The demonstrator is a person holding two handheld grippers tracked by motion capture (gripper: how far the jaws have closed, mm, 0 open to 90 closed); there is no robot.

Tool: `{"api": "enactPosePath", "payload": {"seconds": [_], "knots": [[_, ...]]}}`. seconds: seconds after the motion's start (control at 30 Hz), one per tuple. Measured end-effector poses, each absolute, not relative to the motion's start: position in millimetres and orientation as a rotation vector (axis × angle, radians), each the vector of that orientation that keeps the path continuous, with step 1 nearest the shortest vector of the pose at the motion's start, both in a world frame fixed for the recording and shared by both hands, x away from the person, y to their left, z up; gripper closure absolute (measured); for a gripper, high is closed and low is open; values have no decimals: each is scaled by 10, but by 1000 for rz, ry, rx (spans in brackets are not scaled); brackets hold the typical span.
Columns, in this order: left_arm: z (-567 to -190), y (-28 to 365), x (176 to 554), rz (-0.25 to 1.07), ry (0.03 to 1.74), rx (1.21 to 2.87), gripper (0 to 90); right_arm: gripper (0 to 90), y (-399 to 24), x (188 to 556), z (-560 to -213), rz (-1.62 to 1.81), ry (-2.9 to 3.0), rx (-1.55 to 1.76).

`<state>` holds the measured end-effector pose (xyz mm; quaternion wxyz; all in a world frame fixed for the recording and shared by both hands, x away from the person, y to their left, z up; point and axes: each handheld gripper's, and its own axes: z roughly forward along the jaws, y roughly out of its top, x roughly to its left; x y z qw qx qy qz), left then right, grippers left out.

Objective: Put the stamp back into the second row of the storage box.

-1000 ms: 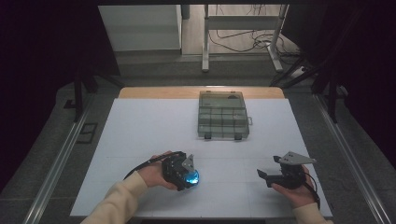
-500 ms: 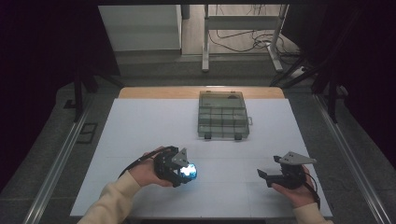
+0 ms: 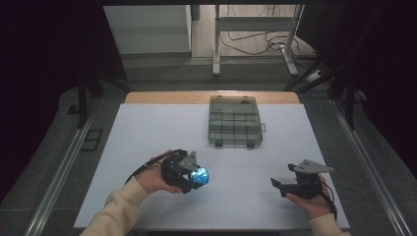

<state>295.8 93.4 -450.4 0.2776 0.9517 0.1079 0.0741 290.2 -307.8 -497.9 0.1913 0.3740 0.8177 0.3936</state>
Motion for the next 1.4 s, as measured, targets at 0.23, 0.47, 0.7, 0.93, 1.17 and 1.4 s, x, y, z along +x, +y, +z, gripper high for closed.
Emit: {"api": "enactPosePath", "payload": {"seconds": [0.23, 0.47, 0.7, 0.93, 1.17, 1.4], "knots": [[-4484, 913, 3107, 196, 319, 2545, 406, 138, -3084, 2902, -4977, 1110, 2294, 1052], [-4399, 836, 3237, 217, 319, 2537, 405, 138, -3083, 2906, -4980, 1113, 2294, 1050], [-4302, 626, 3462, 232, 317, 2549, 405, 142, -3127, 2952, -5020, 1133, 2273, 1116], [-4282, 508, 3636, 243, 334, 2556, 405, 143, -3149, 2959, -5015, 1158, 2264, 1127], [-4293, 434, 3876, 242, 342, 2542, 405, 144, -3150, 2960, -5011, 1165, 2265, 1121], [-4351, 373, 4085, 227, 327, 2548, 404, 144, -3148, 2954, -5009, 1159, 2265, 1111]]}}
